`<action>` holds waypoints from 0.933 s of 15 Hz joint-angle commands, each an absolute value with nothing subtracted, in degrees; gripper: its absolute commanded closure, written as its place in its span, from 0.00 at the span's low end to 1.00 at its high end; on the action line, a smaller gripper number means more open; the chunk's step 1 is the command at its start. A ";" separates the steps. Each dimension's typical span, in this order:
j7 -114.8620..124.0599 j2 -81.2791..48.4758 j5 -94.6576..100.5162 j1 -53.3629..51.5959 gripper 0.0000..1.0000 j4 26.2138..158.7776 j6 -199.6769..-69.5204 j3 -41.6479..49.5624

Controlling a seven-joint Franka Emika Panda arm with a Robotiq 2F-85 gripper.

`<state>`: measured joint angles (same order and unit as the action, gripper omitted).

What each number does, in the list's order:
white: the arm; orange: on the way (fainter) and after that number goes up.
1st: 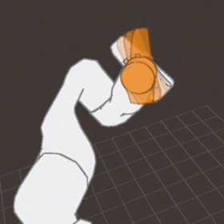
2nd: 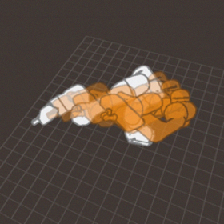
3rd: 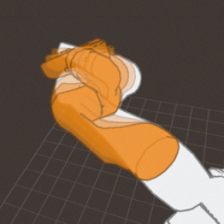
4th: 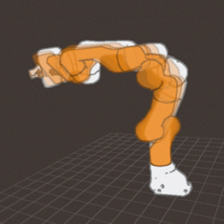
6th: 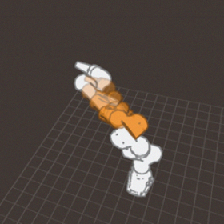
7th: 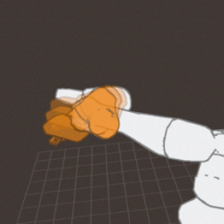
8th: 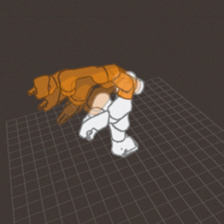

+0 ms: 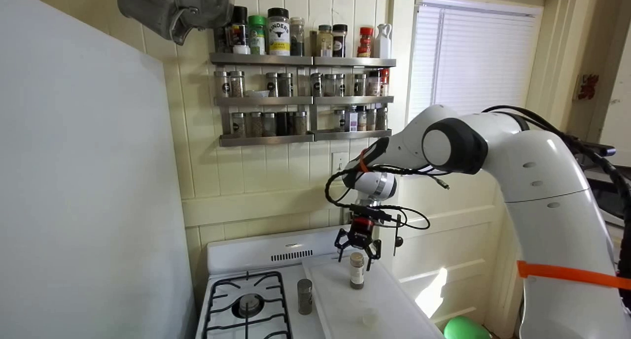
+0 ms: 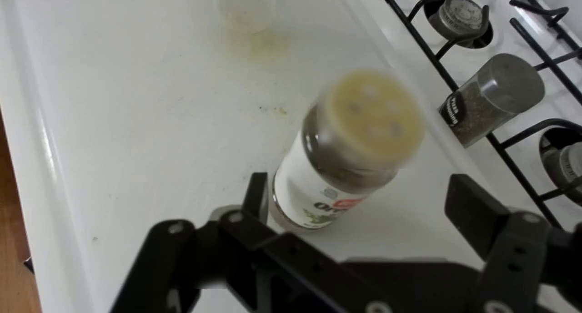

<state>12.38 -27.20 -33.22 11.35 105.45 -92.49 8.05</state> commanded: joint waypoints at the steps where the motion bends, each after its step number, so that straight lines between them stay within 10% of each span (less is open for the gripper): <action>1: 13.45 -29.57 -33.39 11.65 0.00 102.40 -88.85 7.58; 10: 14.31 -31.09 -32.77 11.27 0.74 100.53 -88.21 7.62; 14: 14.39 -31.21 -32.61 11.26 0.86 100.11 -88.15 7.60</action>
